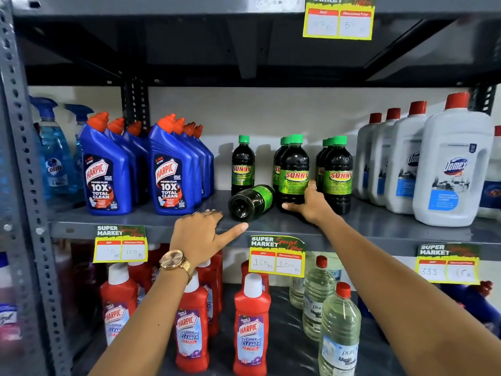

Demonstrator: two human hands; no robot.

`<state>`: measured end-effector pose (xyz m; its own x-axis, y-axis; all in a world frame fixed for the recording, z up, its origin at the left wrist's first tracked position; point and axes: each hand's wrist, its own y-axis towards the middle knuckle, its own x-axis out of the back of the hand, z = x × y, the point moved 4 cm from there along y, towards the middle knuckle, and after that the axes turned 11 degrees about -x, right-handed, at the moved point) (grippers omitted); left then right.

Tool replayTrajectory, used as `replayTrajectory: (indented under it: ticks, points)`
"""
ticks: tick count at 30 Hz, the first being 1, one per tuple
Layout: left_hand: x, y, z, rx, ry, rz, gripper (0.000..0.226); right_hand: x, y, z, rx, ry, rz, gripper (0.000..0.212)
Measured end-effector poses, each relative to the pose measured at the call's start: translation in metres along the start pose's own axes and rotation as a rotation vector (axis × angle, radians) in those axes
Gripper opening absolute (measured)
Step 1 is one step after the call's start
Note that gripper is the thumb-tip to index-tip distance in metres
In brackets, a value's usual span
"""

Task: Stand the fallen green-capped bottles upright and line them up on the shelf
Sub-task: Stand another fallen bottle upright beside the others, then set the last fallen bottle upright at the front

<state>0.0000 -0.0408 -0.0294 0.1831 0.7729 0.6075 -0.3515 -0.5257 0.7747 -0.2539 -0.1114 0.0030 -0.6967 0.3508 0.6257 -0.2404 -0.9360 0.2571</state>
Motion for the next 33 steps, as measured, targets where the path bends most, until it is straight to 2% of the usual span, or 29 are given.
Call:
replayTrajectory:
  ticks: [3, 5, 7, 8, 9, 10, 13, 15, 17, 20, 22, 24, 28, 30, 31, 33]
  points:
    - [-0.001, 0.000, 0.000, -0.005, -0.001, 0.001, 0.095, 0.004, -0.006, 0.002, -0.043, 0.031, -0.067, 0.098]
    - [-0.001, 0.000, 0.001, -0.014, 0.009, -0.002, 0.093, 0.014, -0.014, 0.007, -0.017, 0.027, -0.259, 0.099]
    - [-0.002, 0.000, 0.001, -0.017, 0.014, -0.010, 0.093, 0.022, -0.026, 0.014, 0.110, 0.004, -0.456, 0.067]
    - [-0.004, -0.001, 0.001, -0.016, 0.011, -0.017, 0.094, 0.022, -0.032, 0.018, 0.164, 0.005, -0.474, 0.054]
    - [-0.005, -0.001, 0.001, -0.014, 0.010, -0.024, 0.093, 0.020, -0.036, 0.024, 0.176, 0.007, -0.426, 0.055]
    - [-0.005, -0.001, 0.002, -0.013, 0.010, -0.031, 0.093, 0.014, -0.037, 0.030, 0.136, 0.010, -0.316, 0.067]
    - [-0.003, 0.000, 0.001, -0.018, 0.003, -0.056, 0.085, -0.014, -0.039, 0.053, -0.234, 0.014, 0.183, 0.106]
    - [-0.002, 0.000, 0.000, -0.032, -0.009, -0.079, 0.081, -0.028, -0.039, 0.072, -0.397, -0.028, 0.383, 0.118]
    - [-0.003, 0.000, 0.001, -0.039, -0.006, -0.100, 0.081, -0.037, -0.031, 0.087, -0.447, -0.042, 0.438, 0.113]
    - [-0.002, 0.000, 0.001, -0.045, -0.003, -0.115, 0.079, -0.048, -0.017, 0.088, -0.526, -0.003, 0.439, 0.090]
    - [0.000, -0.001, 0.001, -0.050, -0.015, -0.120, 0.077, -0.058, -0.011, 0.088, -0.480, -0.024, 0.416, 0.071]
    - [-0.001, 0.000, 0.002, -0.063, -0.022, -0.120, 0.076, -0.068, -0.006, 0.088, -0.382, -0.014, 0.374, 0.063]
    - [-0.005, 0.000, 0.002, -0.034, -0.020, -0.099, 0.080, -0.070, -0.009, 0.068, -0.381, 0.259, 0.231, 0.080]
    - [-0.007, 0.000, 0.004, -0.025, -0.032, -0.083, 0.084, -0.066, -0.010, 0.056, -0.324, 0.335, 0.095, 0.090]
    - [-0.008, -0.001, 0.004, -0.036, -0.034, -0.087, 0.081, -0.064, -0.012, 0.054, -0.269, 0.360, 0.021, 0.088]
    - [-0.006, 0.000, 0.004, -0.059, -0.030, -0.106, 0.068, -0.057, -0.012, 0.056, -0.122, 0.446, -0.110, 0.068]
